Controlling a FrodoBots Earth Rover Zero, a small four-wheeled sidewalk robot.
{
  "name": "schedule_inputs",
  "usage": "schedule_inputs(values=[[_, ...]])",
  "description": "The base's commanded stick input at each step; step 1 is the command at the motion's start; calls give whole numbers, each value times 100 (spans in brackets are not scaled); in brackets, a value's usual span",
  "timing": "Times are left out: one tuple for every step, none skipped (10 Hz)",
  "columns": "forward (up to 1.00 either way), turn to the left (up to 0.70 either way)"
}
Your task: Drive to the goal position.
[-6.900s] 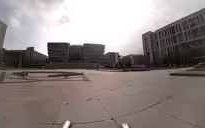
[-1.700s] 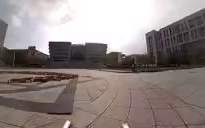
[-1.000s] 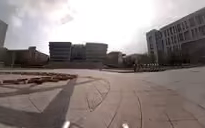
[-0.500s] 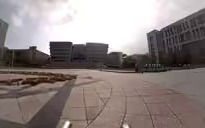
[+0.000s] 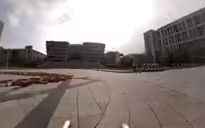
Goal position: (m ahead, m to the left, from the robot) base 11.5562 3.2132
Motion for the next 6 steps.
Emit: schedule_inputs(values=[[70, -13], [70, -23], [70, -11], [70, 0], [70, 0], [70, 0]])
